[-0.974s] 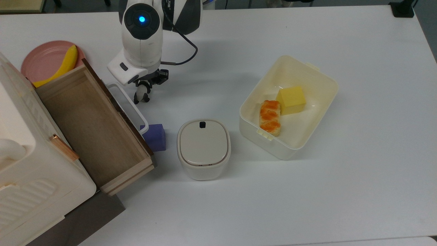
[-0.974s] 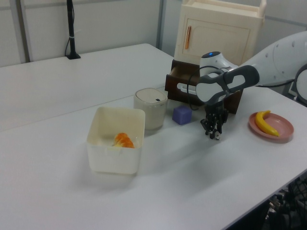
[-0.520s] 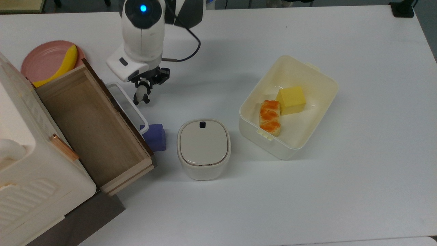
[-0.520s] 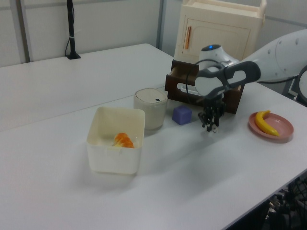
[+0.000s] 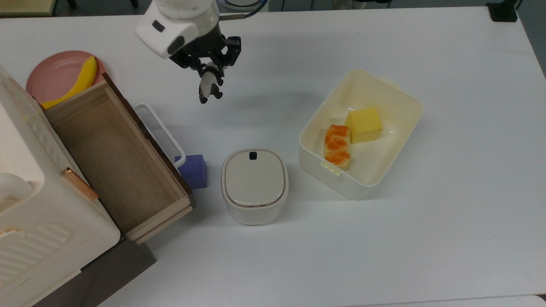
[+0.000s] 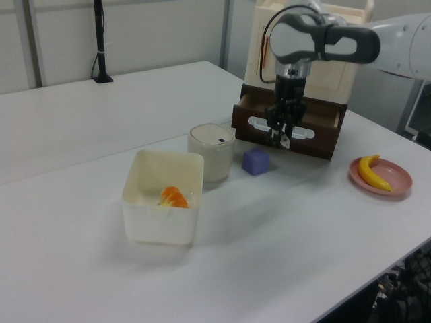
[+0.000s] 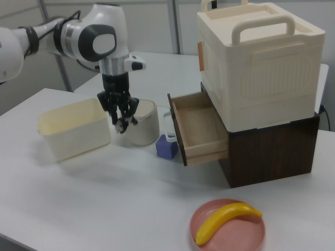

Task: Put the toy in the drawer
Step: 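Lift the panda toy and carry it over the open wooden drawer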

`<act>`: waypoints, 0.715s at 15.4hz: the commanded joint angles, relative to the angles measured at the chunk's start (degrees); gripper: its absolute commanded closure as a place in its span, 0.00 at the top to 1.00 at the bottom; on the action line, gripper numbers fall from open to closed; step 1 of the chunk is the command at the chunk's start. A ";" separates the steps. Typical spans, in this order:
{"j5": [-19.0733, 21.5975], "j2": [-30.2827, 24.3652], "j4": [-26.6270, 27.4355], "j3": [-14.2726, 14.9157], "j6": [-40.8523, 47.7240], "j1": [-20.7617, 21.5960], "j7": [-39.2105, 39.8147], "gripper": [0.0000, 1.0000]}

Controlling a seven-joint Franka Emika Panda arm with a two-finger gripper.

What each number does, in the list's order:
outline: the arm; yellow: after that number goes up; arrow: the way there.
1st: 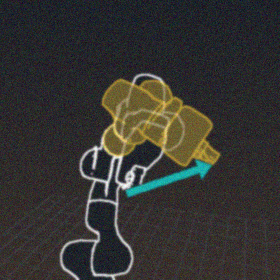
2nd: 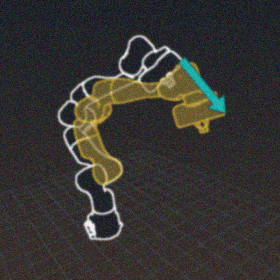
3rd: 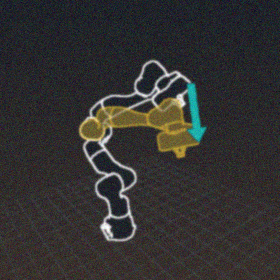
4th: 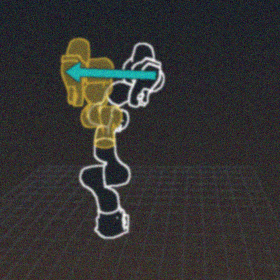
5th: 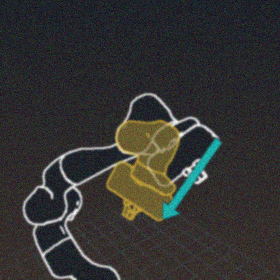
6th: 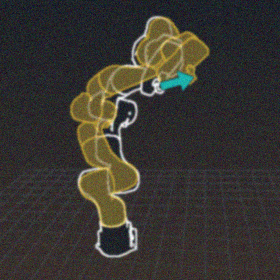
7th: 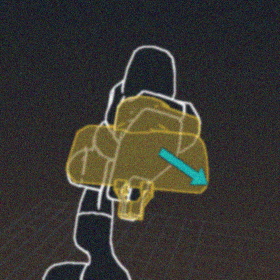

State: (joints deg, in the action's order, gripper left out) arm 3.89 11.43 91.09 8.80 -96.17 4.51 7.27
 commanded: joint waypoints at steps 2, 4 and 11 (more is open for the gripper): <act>4.10 0.88 -2.93 3.85 -11.79 -1.08 -2.41 0.00; 4.19 1.14 -2.58 5.61 -22.08 -2.05 -6.37 0.00; 3.31 4.91 1.19 7.73 -31.97 -2.93 -7.18 0.00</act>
State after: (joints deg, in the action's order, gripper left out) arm 6.69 14.93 89.72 15.90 -125.17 0.93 1.11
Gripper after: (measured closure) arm 0.617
